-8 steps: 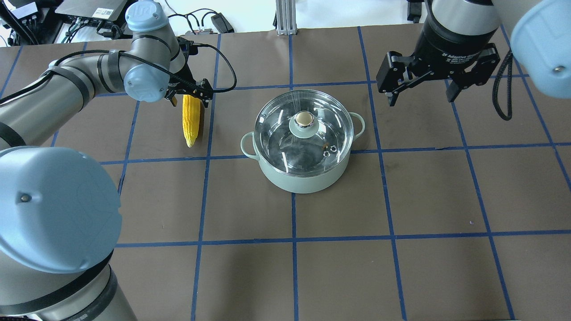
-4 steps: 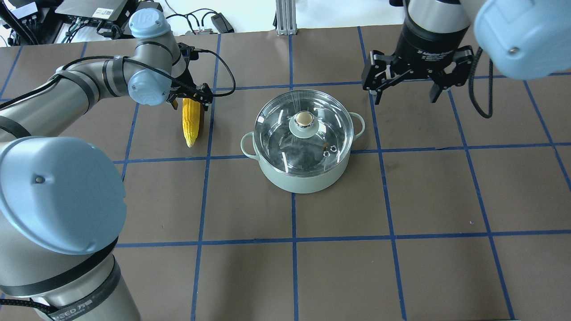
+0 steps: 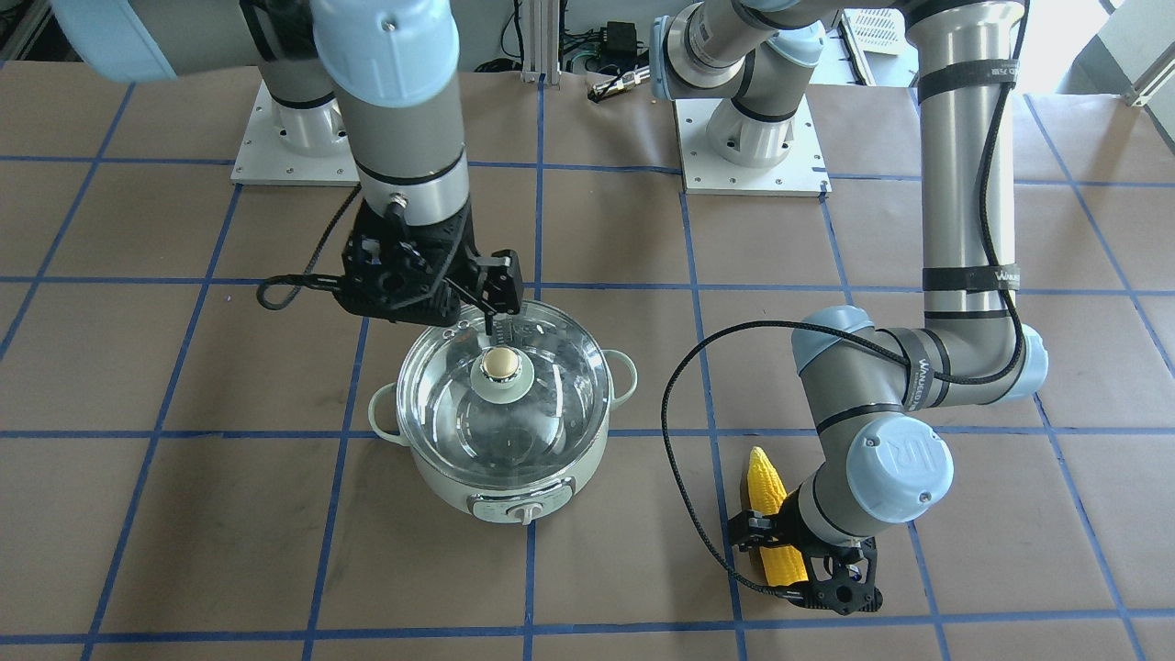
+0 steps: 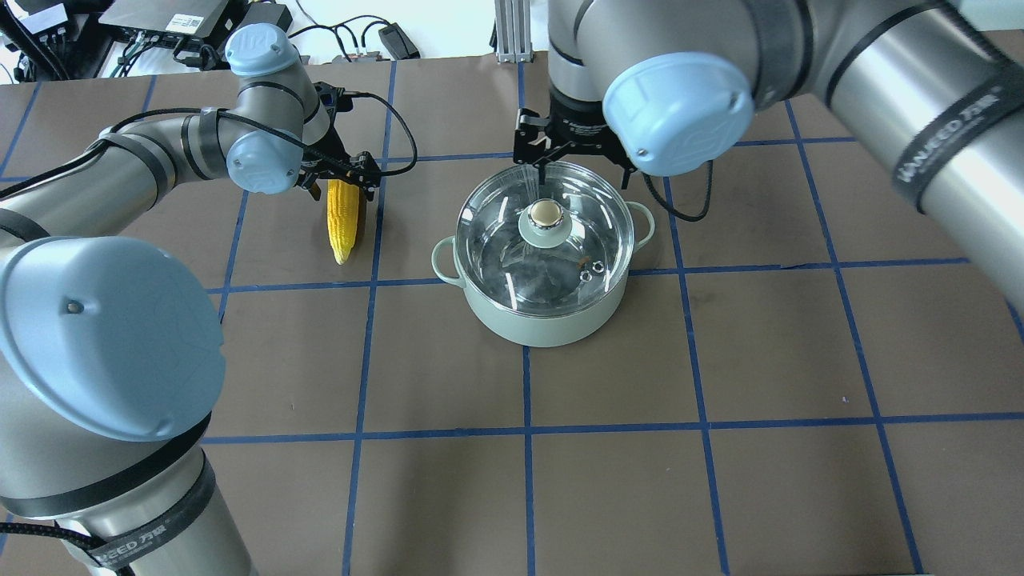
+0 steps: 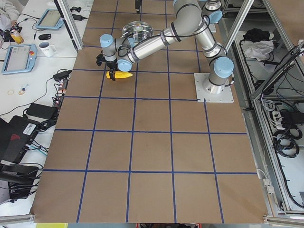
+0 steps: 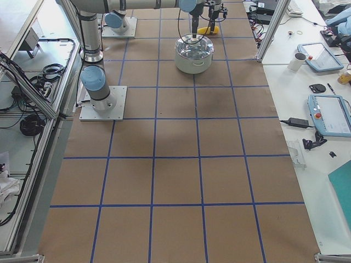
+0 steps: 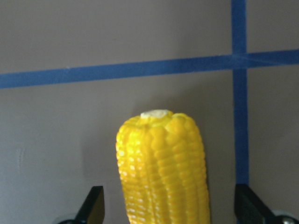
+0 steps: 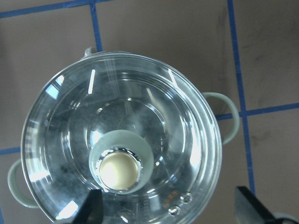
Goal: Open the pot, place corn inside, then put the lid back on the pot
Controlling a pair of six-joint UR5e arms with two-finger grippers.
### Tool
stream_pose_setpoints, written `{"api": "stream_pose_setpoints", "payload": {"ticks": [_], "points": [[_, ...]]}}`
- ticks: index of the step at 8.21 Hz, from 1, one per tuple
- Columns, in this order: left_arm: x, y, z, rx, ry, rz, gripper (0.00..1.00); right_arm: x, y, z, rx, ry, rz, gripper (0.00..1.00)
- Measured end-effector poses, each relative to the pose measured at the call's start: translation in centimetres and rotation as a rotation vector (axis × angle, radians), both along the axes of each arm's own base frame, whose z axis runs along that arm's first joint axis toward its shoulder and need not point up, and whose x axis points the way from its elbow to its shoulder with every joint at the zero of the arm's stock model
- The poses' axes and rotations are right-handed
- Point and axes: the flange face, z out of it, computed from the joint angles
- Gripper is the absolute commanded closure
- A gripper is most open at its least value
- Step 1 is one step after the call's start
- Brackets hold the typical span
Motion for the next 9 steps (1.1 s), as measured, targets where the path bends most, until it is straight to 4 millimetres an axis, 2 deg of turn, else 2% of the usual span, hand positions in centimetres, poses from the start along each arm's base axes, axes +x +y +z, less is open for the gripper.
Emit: {"api": "stream_pose_setpoints", "payload": {"ticks": [1,2,4,5,6,7,9], "points": [[-0.2,-0.1,0.1,-0.012,0.02,-0.006,1.0,2.1,-0.7,-2.0,-0.018,-0.008,-0.016,0.0],[-0.2,-0.3,0.0,-0.017,0.028,-0.015,1.0,3.3,-1.4,-3.8,-0.03,-0.014,-0.025,0.0],[-0.3,-0.4,0.5,-0.028,0.034,-0.01,1.0,4.0,-1.8,-6.4,-0.022,-0.012,-0.018,0.05],[-0.3,-0.4,1.1,-0.037,0.035,-0.006,1.0,4.0,-1.7,-7.4,-0.007,-0.007,-0.01,0.12],[-0.3,-0.4,2.2,-0.052,0.029,-0.005,1.0,3.9,-1.5,-7.9,0.005,-0.007,-0.008,0.25],[-0.3,-0.2,4.1,-0.073,0.024,-0.004,1.0,4.1,-1.3,-8.1,0.017,-0.019,-0.011,0.42],[-0.4,1.3,9.7,-0.092,0.02,0.002,1.0,4.2,-1.1,-8.1,0.028,-0.042,-0.015,0.54]]}}
